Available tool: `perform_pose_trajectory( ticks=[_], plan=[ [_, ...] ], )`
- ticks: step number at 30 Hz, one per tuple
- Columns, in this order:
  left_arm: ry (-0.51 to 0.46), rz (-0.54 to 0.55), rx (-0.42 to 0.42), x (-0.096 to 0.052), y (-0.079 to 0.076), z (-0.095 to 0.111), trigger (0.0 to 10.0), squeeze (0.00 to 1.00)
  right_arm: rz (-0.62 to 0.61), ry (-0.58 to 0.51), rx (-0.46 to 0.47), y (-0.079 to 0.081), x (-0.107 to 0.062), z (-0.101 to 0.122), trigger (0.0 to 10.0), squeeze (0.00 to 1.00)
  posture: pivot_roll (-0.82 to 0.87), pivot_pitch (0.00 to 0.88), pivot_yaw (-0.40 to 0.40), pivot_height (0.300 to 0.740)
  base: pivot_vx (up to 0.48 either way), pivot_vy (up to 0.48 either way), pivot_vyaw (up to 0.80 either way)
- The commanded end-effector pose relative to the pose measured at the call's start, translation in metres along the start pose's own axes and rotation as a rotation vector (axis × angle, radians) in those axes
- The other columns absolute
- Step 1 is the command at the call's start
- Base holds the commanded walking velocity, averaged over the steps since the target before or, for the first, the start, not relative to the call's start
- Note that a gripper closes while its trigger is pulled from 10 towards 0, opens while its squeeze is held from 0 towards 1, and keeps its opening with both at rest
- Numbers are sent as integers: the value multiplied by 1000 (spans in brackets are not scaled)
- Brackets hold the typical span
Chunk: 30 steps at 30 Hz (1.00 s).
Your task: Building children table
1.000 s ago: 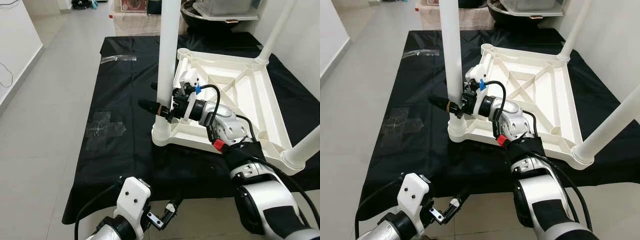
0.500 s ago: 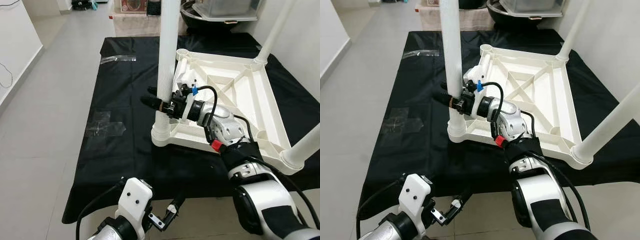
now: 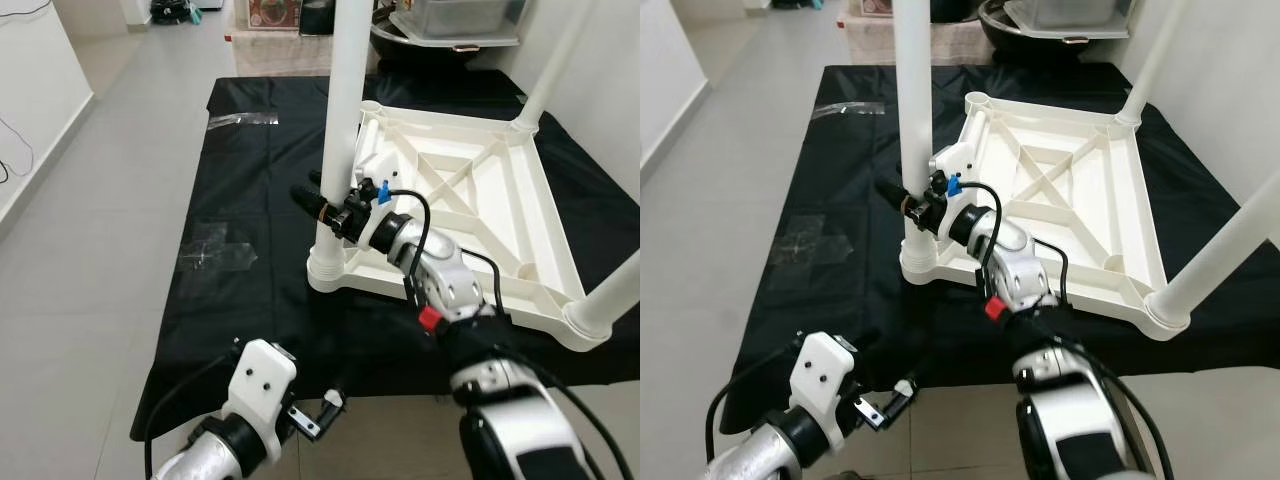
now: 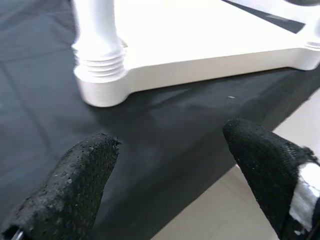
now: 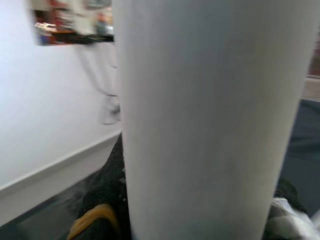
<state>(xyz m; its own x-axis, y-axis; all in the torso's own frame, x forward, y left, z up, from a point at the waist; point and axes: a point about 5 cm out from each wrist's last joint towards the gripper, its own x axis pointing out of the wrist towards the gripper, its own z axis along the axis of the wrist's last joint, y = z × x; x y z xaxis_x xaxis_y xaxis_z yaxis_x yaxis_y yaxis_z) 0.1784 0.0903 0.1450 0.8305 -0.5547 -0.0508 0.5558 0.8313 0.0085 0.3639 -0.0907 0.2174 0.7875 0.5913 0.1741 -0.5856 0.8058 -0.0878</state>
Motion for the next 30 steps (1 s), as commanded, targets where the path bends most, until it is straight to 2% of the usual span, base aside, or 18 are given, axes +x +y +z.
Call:
perform_pose_trajectory(
  ticks=[1,2,3,4,6,7,9,10,12,17,18,19,21,22,28,29,30],
  plan=[
    [25,1,1,-2,2,-6,10000,0,-250,101,-38,-24,-18,-15,0,0,156,110,-40,740,0,0,0],
    [25,1,1,-2,2,-6,10000,0,-250,101,-38,-24,-18,-15,0,0,156,110,-40,740,0,0,0],
    [24,0,2,-1,1,-6,10000,0,-390,144,-48,-28,-23,-19,0,0,153,111,-43,740,0,0,0],
    [24,0,2,-1,1,-6,10000,0,-390,144,-48,-28,-23,-19,0,0,153,111,-43,740,0,0,0],
    [20,-8,-5,1,-2,-6,10000,0,-708,184,-34,-31,-36,-21,0,0,153,115,-43,740,0,0,0],
    [19,-12,-7,2,-4,-6,10000,0,-815,189,-14,-31,-41,-20,0,0,153,115,-43,740,0,0,0],
    [19,-12,-7,2,-4,-6,10000,0,-815,189,-14,-31,-41,-20,0,0,153,115,-43,740,0,0,0],
    [19,-17,-9,2,-6,-6,10000,0,-896,181,16,-27,-42,-19,0,0,157,117,-41,740,0,0,0],
    [22,-23,-11,2,-9,-7,10000,0,-983,177,86,-15,-36,-17,0,0,161,121,-46,740,0,0,0],
    [24,-24,-10,2,-9,-7,10000,0,-1010,183,128,-8,-30,-17,0,0,167,122,-48,740,0,0,0],
    [26,-24,-9,2,-9,-7,10000,0,-983,165,138,-4,-24,-15,8118,0,166,122,-49,740,0,0,0],
    [27,-24,-9,2,-8,-7,10000,0,-959,142,146,-2,-19,-12,10000,0,166,122,-49,740,0,0,0],
    [28,-26,-8,2,-8,-8,10000,0,-906,107,131,2,-13,-6,10000,0,161,124,-47,740,0,0,0],
    [28,-28,-9,2,-8,-8,10000,0,-892,99,124,2,-12,-4,10000,1000,157,123,-45,740,0,0,0],
    [28,-32,-8,3,-9,-8,10000,0,-881,88,113,5,-14,-3,10000,1000,157,122,-44,740,0,0,0],
    [29,-34,-8,3,-9,-8,10000,0,-893,91,98,4,-17,-4,10000,200,157,122,-44,740,0,0,0],
    [30,-37,-7,3,-9,-9,10000,0,-848,67,91,3,-18,-5,10000,0,158,121,-41,740,0,0,0]
  ],
)
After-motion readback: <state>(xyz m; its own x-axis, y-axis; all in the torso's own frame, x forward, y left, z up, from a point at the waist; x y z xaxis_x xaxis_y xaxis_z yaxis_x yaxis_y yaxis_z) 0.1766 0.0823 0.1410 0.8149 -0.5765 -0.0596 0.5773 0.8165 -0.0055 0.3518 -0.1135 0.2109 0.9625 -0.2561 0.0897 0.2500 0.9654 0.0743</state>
